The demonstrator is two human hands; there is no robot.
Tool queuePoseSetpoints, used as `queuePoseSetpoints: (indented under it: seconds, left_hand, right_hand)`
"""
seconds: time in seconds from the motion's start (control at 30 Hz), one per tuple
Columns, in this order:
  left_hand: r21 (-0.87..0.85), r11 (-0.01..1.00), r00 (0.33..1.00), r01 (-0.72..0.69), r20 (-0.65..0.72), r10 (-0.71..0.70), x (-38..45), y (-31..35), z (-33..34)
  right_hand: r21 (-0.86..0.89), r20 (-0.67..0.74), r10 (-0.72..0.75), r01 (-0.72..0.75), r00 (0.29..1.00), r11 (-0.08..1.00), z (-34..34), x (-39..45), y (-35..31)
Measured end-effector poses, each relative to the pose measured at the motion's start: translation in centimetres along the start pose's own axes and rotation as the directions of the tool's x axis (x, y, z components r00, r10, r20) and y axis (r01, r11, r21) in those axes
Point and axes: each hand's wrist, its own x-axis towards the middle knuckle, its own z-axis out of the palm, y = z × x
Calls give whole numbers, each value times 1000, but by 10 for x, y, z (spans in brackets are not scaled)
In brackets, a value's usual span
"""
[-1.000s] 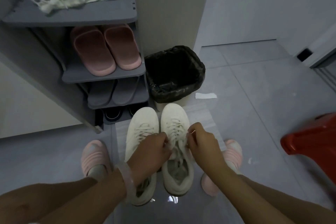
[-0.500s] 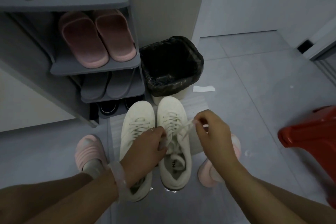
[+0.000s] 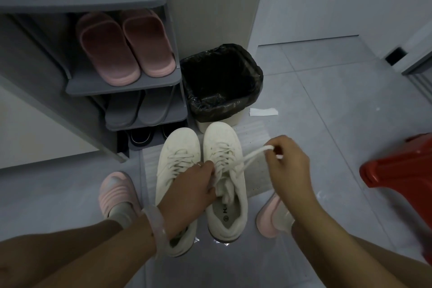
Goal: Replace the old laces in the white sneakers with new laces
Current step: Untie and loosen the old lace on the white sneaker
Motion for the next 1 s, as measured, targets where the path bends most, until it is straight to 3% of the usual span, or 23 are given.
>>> queuePoseSetpoints:
  seconds: [0.1, 0.17, 0.23, 0.3, 0.33, 0.43, 0.63, 0.77, 0.83, 0.9, 0.93, 1.0]
  left_hand:
    - [-2, 1000, 1000, 8, 7, -8, 0, 1, -2]
    - [-7, 1000, 1000, 10, 6, -10, -1, 2, -2]
    - [-1, 1000, 1000, 13, 10, -13, -1, 3, -3]
    - [-6, 1000, 1000, 9, 5, -9, -1, 3, -3]
    - [-11, 1000, 1000, 7, 2, -7, 0, 2, -4]
    - [-18, 1000, 1000, 7, -4, -7, 0, 3, -5]
    - [-42, 999, 1000, 28, 4, -28, 1, 1, -3]
    - [-55, 998, 1000, 9, 6, -8, 1, 0, -2]
    - [-50, 999, 1000, 8, 11, -7, 2, 1, -3]
    - [-39, 999, 1000, 15, 17, -15, 2, 1, -3]
    - [-32, 999, 1000, 24, 21, -23, 2, 1, -3]
    - [-16, 999, 999, 29, 27, -28, 3, 1, -3]
  right_hand:
    - [42, 87, 143, -147, 986, 988, -1, -1, 4]
    - [-74, 187, 177, -166, 966, 983, 9, -14, 5]
    - [-258, 190, -55, 104, 980, 960, 17, -23, 4]
    - [-380, 259, -329, 409, 908, 830, 22, -26, 10]
    - [-405, 294, -381, 475, 877, 781, 24, -26, 13]
    - [-396, 361, -344, 477, 867, 785, 28, -28, 12]
    - [-441, 341, -344, 471, 875, 764, 18, -17, 11]
    - [-419, 453, -297, 495, 841, 761, 23, -22, 12]
    - [-443, 381, -341, 493, 859, 749, 19, -17, 13]
    - [-427, 95, -358, 363, 929, 828, 3, -3, 9]
    - [-362, -82, -274, 228, 958, 904, -10, 5, 5]
    - [-183, -285, -33, -20, 958, 983, -35, 19, 7]
